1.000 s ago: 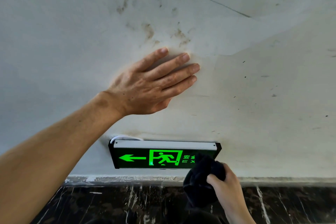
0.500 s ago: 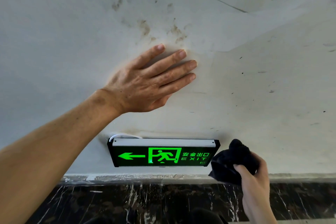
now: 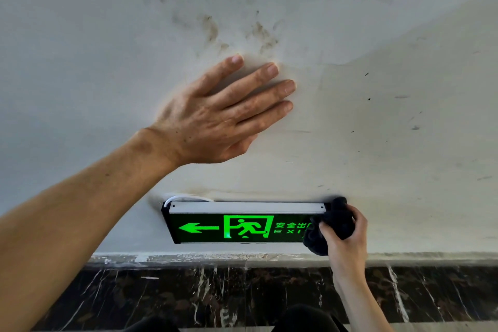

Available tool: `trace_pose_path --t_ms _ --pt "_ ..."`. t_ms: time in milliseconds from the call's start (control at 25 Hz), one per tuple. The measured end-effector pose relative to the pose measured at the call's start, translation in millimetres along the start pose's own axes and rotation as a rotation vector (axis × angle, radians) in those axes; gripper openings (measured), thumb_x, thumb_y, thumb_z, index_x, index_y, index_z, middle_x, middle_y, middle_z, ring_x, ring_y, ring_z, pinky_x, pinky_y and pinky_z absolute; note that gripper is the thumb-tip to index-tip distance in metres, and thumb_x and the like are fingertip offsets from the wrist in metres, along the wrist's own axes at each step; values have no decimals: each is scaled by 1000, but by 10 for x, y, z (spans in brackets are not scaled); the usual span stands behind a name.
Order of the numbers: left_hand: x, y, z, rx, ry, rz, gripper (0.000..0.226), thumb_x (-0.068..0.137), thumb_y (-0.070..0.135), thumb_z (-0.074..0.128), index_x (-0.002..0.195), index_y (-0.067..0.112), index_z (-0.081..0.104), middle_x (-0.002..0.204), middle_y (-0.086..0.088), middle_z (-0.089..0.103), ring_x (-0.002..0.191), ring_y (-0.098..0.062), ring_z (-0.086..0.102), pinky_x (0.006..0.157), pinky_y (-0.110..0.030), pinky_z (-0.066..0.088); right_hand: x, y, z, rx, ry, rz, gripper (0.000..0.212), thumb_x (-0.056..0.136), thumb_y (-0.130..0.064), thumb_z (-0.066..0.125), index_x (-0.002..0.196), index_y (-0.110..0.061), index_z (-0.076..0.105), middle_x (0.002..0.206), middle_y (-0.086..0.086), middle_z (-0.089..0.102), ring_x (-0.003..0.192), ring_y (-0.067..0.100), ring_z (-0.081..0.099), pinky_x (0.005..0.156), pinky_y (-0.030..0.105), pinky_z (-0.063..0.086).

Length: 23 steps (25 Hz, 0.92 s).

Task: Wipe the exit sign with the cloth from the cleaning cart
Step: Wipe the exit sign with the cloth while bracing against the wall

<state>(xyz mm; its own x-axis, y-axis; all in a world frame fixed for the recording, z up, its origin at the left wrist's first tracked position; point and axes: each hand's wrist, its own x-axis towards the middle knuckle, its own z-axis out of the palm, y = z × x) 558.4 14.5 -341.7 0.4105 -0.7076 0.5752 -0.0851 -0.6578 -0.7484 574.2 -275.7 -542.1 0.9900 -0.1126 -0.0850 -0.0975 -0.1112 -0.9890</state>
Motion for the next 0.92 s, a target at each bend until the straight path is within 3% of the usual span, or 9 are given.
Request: trace_pose_path --t_ms 360,520,640,760,840,920 --pt "-8 6 15 16 28 -6 55 96 26 51 149 13 46 154 -6 45 141 -32 40 120 -51 16 64 379 -13 -96 -47 124 51 79 -7 66 96 -53 54 102 -15 62 92 6 57 62 22 46" --pt "8 4 8 10 33 -14 53 97 26 51 148 14 48 154 -6 41 139 -31 42 119 -51 17 99 534 -4 -226 -87 112 48 80 -8 64 108 -45 50 98 -16 59 91 14 55 71 33 45" --pt "3 7 8 15 22 -13 54 96 26 51 148 14 48 156 -7 42 140 -32 41 119 -51 17 116 637 -7 -344 -122 93 47 80 -8 64 109 -41 48 98 -5 58 91 19 53 75 35 44" --pt "-2 9 13 16 4 -15 56 96 27 50 151 15 44 155 -6 40 141 -32 38 120 -51 15 183 710 -66 -445 -185 107 43 79 -9 64 106 -38 50 96 -4 60 84 16 54 66 32 42" --pt "-7 6 19 19 2 -20 57 96 27 49 151 15 43 155 -5 39 142 -31 38 121 -51 13 220 795 -123 -527 -213 168 38 77 -10 65 105 -33 56 89 -6 63 78 14 55 61 30 42" --pt "-11 9 22 27 2 -22 56 96 27 49 151 15 44 155 -5 40 142 -31 38 121 -51 13 213 905 -161 -502 -149 324 37 74 -8 66 107 -25 59 86 -3 64 78 21 59 66 36 49"
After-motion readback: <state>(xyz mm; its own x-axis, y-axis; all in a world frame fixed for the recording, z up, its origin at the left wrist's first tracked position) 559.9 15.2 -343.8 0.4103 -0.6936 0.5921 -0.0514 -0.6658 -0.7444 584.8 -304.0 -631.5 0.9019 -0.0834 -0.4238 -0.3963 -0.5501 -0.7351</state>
